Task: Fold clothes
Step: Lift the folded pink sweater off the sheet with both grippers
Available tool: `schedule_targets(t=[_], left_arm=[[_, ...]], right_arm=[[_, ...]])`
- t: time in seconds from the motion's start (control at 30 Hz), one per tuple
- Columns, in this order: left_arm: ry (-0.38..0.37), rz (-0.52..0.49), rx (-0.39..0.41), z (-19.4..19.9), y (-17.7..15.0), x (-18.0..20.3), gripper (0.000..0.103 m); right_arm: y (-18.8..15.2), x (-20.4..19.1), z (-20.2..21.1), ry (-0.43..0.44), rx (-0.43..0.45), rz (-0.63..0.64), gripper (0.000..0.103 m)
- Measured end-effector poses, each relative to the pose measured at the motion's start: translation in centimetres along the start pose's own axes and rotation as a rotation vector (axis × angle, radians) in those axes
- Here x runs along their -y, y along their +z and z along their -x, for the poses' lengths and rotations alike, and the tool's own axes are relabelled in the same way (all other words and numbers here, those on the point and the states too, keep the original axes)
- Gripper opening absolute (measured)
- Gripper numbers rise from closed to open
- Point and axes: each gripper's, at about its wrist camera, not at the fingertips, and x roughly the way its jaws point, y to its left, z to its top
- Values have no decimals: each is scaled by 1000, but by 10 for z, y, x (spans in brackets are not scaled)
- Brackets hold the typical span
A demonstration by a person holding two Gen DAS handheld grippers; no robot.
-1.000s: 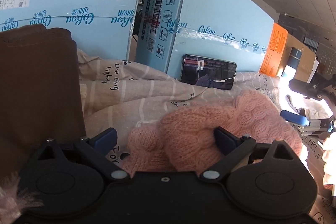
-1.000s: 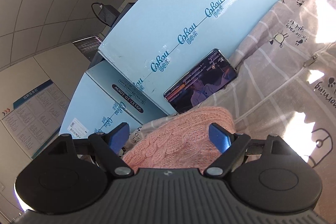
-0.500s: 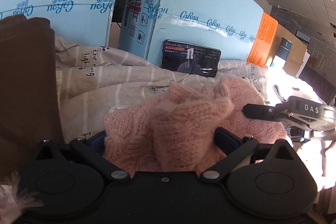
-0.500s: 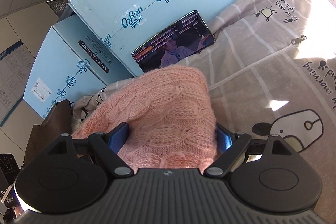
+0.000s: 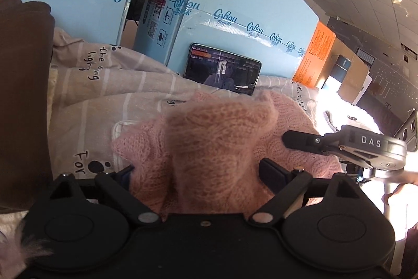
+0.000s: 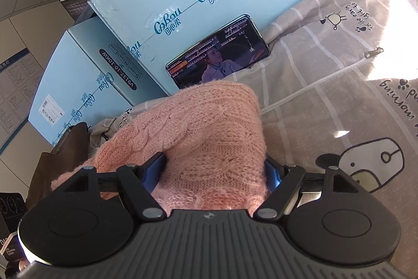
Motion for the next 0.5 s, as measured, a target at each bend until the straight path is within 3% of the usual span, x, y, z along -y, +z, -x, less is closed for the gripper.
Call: schedule_targets(t=[0.1,0.27,0.4,0.5], left_arm=[[-4,15,14,2,0,-1,70],[-49,-47,62,11,-1,8,54],[-99,-18,120,29,4,3,51],[-130,21,207,54,12,-4,51]], right_arm=[[-1,-3,4,22,33,29,50],[-5,-10,16,87,150,72,42],[-6,-26,26,86,195,123,40],[-14,-56,40,96,225,204,40]])
